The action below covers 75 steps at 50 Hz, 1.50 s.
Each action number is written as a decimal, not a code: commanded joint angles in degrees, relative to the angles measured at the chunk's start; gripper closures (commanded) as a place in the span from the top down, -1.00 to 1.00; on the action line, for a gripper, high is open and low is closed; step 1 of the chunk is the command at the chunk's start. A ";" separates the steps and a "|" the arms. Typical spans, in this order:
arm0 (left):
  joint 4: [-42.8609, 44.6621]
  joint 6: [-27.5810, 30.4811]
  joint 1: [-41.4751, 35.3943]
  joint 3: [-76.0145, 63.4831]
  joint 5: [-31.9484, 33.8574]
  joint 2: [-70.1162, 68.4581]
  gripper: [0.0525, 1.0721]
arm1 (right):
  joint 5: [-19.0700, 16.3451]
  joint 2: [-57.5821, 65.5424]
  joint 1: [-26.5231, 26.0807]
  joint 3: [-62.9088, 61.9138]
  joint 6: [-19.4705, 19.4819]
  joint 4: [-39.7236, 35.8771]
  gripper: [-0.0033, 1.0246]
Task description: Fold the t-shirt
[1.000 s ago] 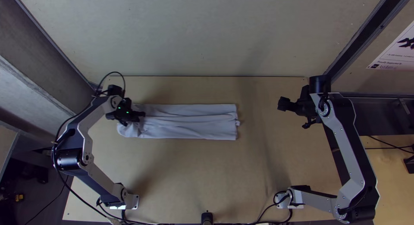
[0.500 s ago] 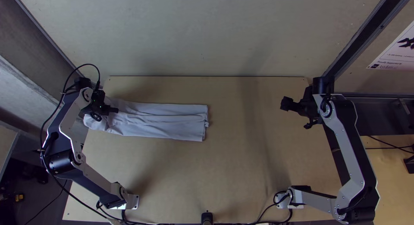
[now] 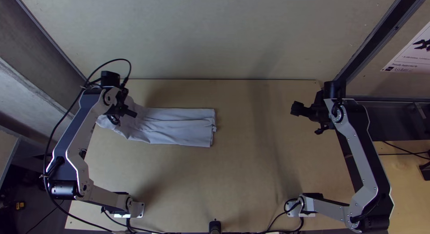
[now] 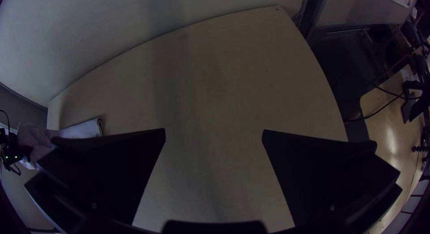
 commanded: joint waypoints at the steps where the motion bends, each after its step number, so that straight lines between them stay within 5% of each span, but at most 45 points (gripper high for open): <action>1: -3.08 -2.32 -3.52 2.74 -1.71 -0.91 -0.95 | -0.26 -1.70 -0.97 -1.67 1.02 0.36 0.93; 18: -17.85 -15.24 -18.11 15.92 -8.04 8.41 -0.95 | -0.26 -2.31 -3.08 -2.55 0.50 0.36 0.93; 68: -21.27 -27.72 -41.75 25.86 -11.03 31.35 -0.93 | -0.35 -5.21 -12.04 -7.03 -3.90 0.36 0.93; 72: -21.19 -28.78 -42.63 28.84 -9.45 33.37 -0.50 | -0.26 -5.30 -12.04 -7.82 -3.99 0.36 0.93; 74: -21.19 -29.57 -42.98 30.43 -6.20 34.07 0.00 | -0.26 -5.39 -12.04 -8.35 -3.99 0.36 0.93; 75: -21.19 -30.27 -42.98 31.83 -4.17 34.77 0.41 | -0.35 -5.48 -12.04 -8.62 -3.99 0.36 0.93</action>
